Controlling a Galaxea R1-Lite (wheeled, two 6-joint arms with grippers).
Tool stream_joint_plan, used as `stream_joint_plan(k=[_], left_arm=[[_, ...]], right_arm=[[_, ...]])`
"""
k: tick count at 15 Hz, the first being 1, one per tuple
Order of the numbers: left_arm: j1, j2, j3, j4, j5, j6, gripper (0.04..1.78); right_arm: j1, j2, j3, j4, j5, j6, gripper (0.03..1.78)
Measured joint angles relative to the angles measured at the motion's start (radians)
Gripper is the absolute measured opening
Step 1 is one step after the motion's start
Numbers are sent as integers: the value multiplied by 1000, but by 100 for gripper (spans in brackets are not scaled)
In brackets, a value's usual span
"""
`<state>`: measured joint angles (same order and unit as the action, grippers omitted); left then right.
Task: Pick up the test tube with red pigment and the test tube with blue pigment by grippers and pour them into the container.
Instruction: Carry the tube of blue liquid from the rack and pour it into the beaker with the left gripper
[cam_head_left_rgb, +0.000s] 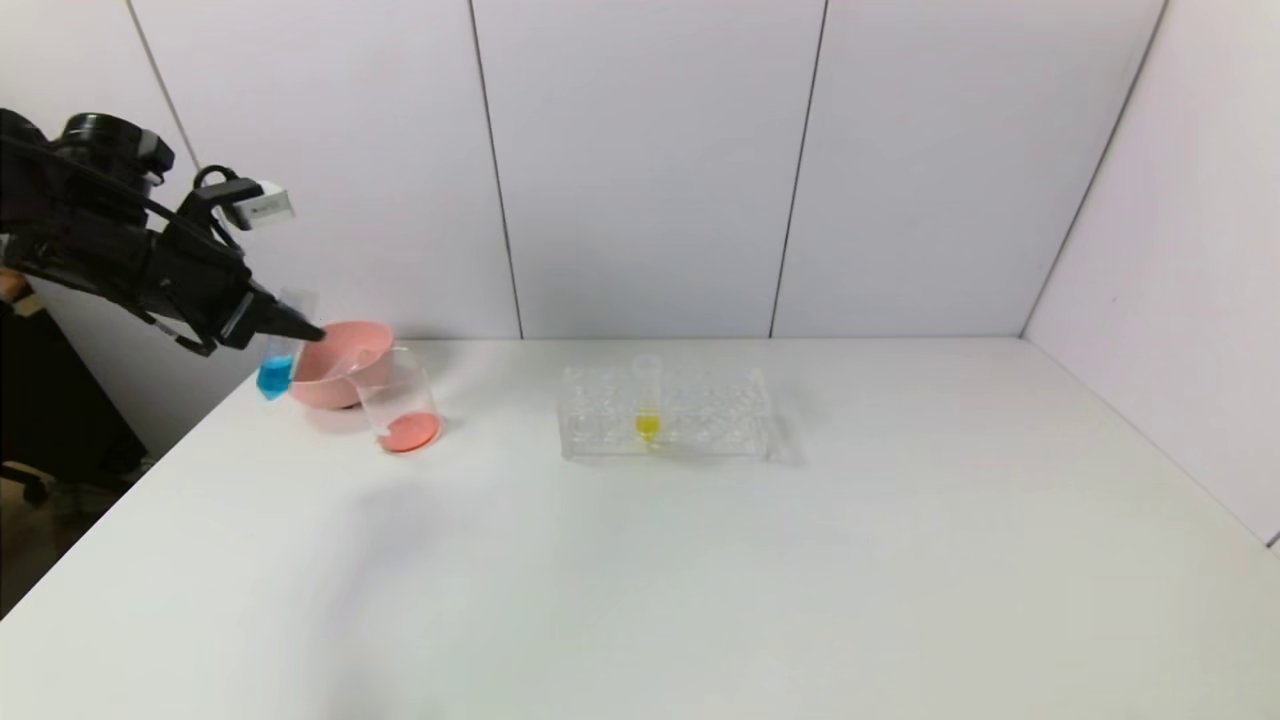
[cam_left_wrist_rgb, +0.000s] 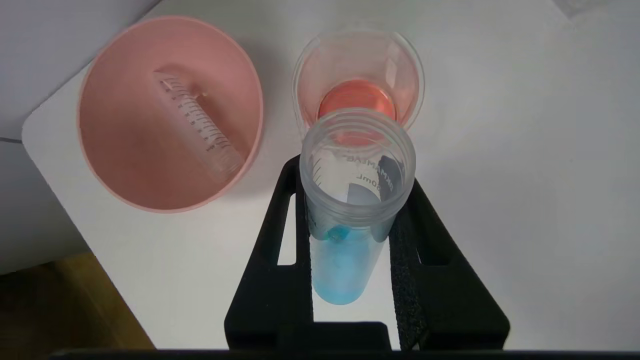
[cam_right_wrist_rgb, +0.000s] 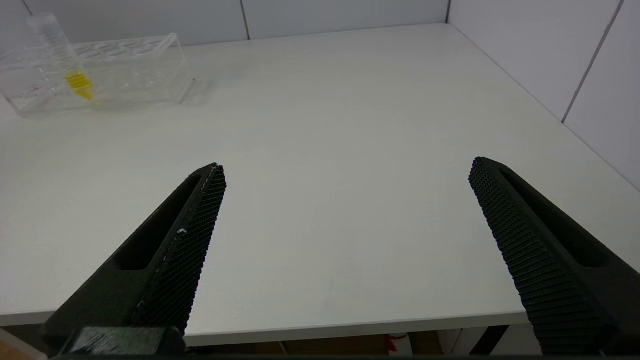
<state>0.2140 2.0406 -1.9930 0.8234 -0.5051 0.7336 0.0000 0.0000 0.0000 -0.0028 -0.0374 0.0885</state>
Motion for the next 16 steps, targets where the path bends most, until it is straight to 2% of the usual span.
stream_joint_plan(k=[7,16], left_arm=[[-79,14,-14,41,238,255,45],[-129,34,-26,36,331,438,45]], right_arm=[[0,0,0,0,0,0,177],[0,0,0,0,0,0,177]])
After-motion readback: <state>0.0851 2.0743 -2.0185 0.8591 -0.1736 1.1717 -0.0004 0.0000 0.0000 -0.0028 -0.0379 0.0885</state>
